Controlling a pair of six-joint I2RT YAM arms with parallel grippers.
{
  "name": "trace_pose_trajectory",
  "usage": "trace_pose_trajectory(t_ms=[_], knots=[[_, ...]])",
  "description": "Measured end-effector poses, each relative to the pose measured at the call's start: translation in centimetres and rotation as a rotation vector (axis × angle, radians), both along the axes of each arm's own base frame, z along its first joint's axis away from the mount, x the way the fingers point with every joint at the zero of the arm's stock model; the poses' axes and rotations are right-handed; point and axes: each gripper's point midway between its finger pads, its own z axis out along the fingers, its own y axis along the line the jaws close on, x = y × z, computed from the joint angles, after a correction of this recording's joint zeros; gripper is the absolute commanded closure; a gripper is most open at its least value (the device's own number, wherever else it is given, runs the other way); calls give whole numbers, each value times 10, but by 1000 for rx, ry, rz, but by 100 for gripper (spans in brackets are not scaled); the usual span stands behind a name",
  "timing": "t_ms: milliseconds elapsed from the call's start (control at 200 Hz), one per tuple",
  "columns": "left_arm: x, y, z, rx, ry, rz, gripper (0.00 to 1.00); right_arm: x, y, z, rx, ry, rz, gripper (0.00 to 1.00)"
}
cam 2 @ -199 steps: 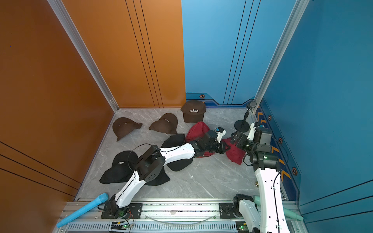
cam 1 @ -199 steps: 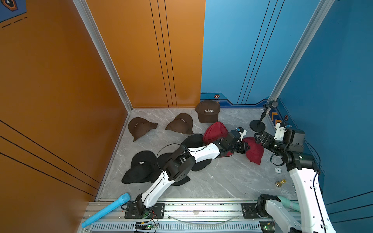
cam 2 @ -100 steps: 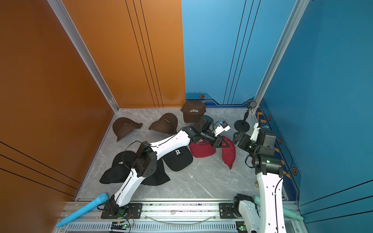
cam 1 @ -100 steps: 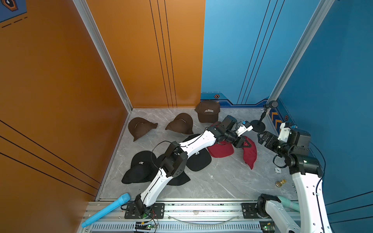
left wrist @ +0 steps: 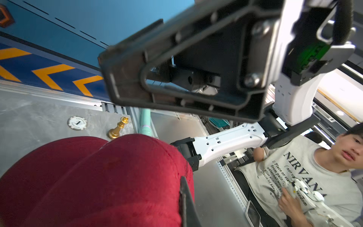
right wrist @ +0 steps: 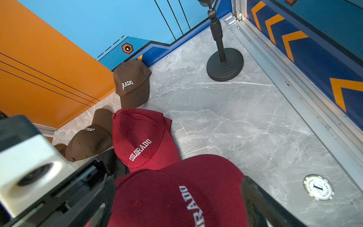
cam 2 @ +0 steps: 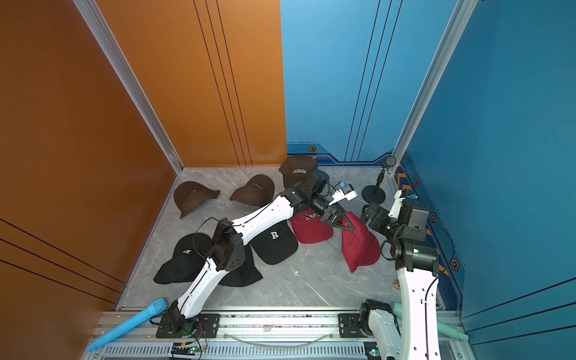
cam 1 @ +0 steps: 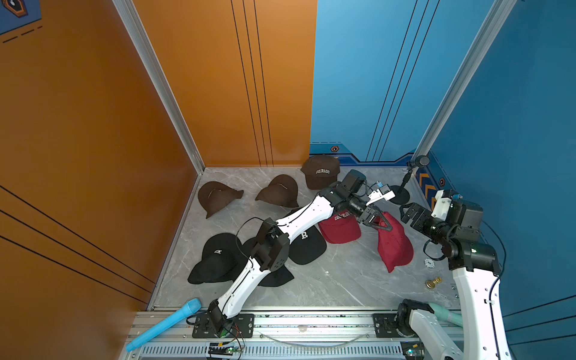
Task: Stack the baseball caps by color
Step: Place the baseball cap at the center of the board.
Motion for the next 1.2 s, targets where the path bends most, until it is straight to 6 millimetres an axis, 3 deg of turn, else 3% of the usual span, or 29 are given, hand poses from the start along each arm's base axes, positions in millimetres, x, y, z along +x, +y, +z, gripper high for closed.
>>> trace_pose_trajectory(t_ms=[175,320,436,561,611,721,781,836,886,1016,1202], knots=[[1,-16,-51,68,87,-25,100,0,0,0,0,1,0,0],[13,-24,-89,126,140,-5,100,0,0,0,0,1,0,0],[27,-28,-109,157,151,40,100,0,0,0,0,1,0,0],[37,-28,-115,169,150,76,100,0,0,0,0,1,0,0],[38,-29,-114,163,142,83,83,0,0,0,0,2,0,0],[47,-27,-116,163,134,110,30,1,0,-1,1,5,0,0],[49,-24,-121,180,135,130,10,1,0,-1,1,6,0,0],[53,-19,-125,202,130,155,2,1,0,-1,0,6,1,0],[58,-14,-127,233,116,188,2,1,0,-2,-2,5,2,0],[81,7,-112,286,9,290,2,-1,1,-10,5,20,7,0],[114,50,-38,302,-216,508,2,-9,9,-39,15,76,32,0]])
